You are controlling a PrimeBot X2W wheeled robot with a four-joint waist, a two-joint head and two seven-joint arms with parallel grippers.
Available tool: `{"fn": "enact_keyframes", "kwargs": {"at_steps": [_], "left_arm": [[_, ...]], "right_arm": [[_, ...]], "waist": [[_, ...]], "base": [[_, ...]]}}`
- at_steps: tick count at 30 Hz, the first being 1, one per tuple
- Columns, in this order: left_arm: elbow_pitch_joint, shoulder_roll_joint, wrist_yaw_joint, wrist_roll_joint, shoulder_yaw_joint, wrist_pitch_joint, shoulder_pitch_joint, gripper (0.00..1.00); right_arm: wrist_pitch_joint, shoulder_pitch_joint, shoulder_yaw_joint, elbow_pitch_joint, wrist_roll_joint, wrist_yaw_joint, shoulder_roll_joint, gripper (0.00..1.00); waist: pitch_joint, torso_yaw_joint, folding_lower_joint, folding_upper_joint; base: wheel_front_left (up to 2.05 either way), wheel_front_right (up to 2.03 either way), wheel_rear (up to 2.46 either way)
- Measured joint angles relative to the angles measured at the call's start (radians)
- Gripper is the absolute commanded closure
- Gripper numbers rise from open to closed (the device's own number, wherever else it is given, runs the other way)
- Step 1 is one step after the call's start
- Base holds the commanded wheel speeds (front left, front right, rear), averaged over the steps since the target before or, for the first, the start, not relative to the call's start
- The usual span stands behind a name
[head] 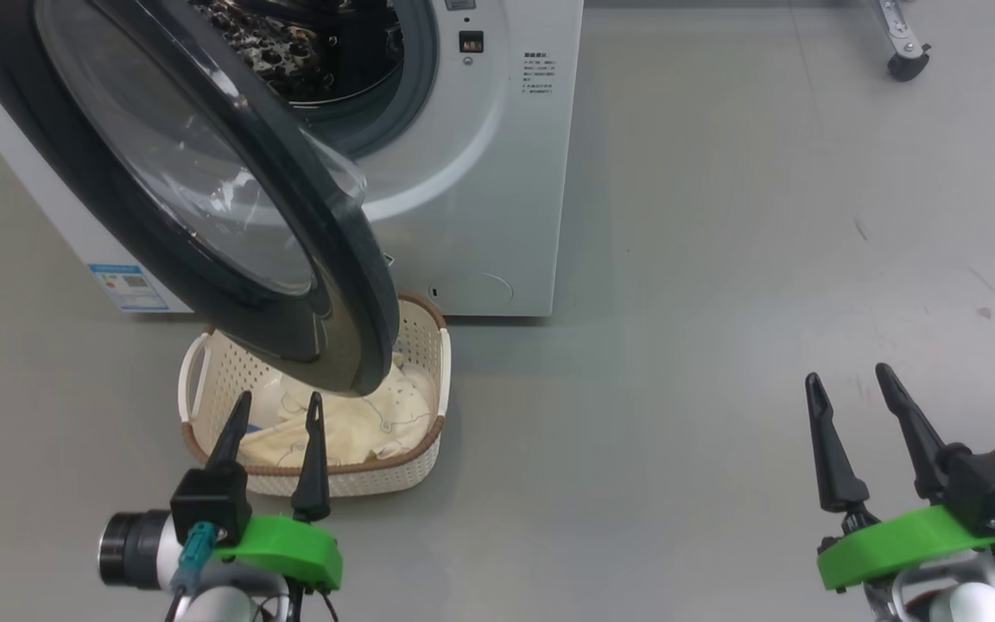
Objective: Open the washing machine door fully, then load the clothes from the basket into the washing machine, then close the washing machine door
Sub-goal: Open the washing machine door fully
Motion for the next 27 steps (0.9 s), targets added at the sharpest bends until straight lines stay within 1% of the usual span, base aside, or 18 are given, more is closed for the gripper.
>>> {"fn": "enact_keyframes", "kwargs": {"at_steps": [14,15,16,17,18,27], "left_arm": [[0.004,0.000,0.006,-0.004,0.003,0.000,-0.002,0.00],[0.004,0.000,0.006,-0.004,0.003,0.000,-0.002,0.17],[0.005,0.001,0.007,-0.004,0.003,0.000,-0.002,0.38],[0.005,0.001,0.008,-0.004,0.003,0.000,-0.002,0.93],[0.005,0.001,0.008,-0.004,0.003,0.000,-0.003,1.00],[0.005,0.003,0.011,-0.004,0.006,0.000,-0.016,1.00]], "right_arm": [[0.002,0.018,0.003,-0.006,0.023,0.000,0.001,0.00],[0.002,0.018,0.003,-0.006,0.023,0.000,0.001,0.00],[0.002,0.018,0.004,-0.006,0.023,0.000,0.002,0.00],[0.002,0.018,0.004,-0.006,0.023,0.000,0.002,0.00],[0.002,0.018,0.005,-0.006,0.023,0.000,0.002,0.00],[0.001,0.018,0.004,-0.006,0.023,0.000,0.002,0.00]], "waist": [[0.007,-0.005,0.0000,0.0000],[0.009,-0.006,0.0000,0.0000],[0.010,-0.007,0.0001,0.0000],[0.012,-0.009,0.0000,0.0000],[0.014,-0.010,0.0000,0.0000],[0.025,-0.013,0.0001,0.0000]], "base": [[0.00,0.00,0.00],[0.00,0.00,0.00],[0.00,0.00,0.00],[0.00,0.00,0.00],[0.00,0.00,0.00],[0.00,0.00,0.00]]}}
